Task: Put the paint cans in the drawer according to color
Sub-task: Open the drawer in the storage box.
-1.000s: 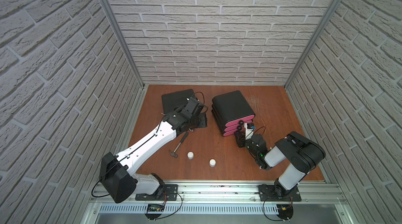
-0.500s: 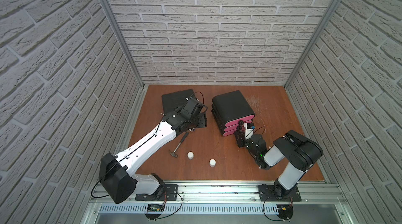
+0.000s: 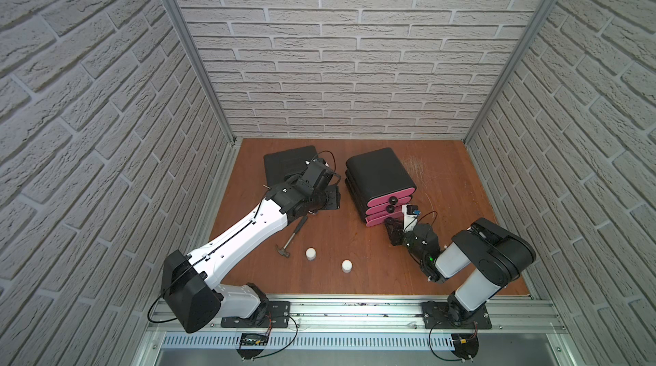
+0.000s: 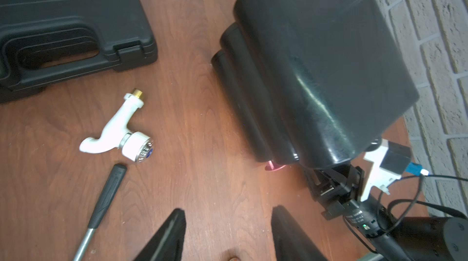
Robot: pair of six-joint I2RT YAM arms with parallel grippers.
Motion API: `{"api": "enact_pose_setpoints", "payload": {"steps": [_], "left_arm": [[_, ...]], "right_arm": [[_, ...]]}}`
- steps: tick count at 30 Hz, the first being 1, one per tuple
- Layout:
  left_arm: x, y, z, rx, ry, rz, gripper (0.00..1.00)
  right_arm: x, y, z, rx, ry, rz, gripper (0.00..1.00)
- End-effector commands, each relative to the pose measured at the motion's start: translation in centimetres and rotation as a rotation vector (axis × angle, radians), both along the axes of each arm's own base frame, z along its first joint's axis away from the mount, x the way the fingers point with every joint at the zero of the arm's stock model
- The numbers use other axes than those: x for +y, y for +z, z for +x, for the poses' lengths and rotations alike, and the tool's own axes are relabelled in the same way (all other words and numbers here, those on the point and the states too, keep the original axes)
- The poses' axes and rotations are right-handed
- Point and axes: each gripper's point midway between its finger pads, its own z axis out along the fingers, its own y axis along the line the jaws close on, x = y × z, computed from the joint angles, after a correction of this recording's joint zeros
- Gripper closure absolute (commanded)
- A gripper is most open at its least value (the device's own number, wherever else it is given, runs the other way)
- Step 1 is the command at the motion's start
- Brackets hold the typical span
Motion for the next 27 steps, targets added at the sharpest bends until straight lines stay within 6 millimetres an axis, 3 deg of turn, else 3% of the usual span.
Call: {"api": "enact_pose_setpoints", "payload": {"steps": [1,7,10,16,24,27], "left_arm": [[-2.7,1.0,0.2,-0.039,-0.1,0.021,0.4],[-5.9,0.3,-0.1,-0.036,-0.165,0.022,0.4],[-6.4,0.0,-0.1,-0.034,-0.169,0.021,0.4],[-6.4,0.0,-0.1,-0.042,-0.167,0.018,0.39],[-6.2,0.1,-0.2,-0.046,-0.166,0.018,0.39],[-5.9,0.2,-0.3,-0.051,-0.16,0.02,0.39]], "right_arm": [[-0.4,-0.3,-1.1,0.024,-0.001,-0.002,0.79],[-1.0,-0.3,-1.9,0.062,-0.009,-0.031,0.79],[-1.5,-0.2,-2.4,0.082,-0.016,-0.059,0.79],[-2.8,-0.4,-3.5,0.114,-0.044,-0.102,0.79],[-3.0,-0.7,-3.7,0.143,-0.065,-0.092,0.77],[-3.4,-0.8,-3.8,0.149,-0.091,-0.086,0.72]]}}
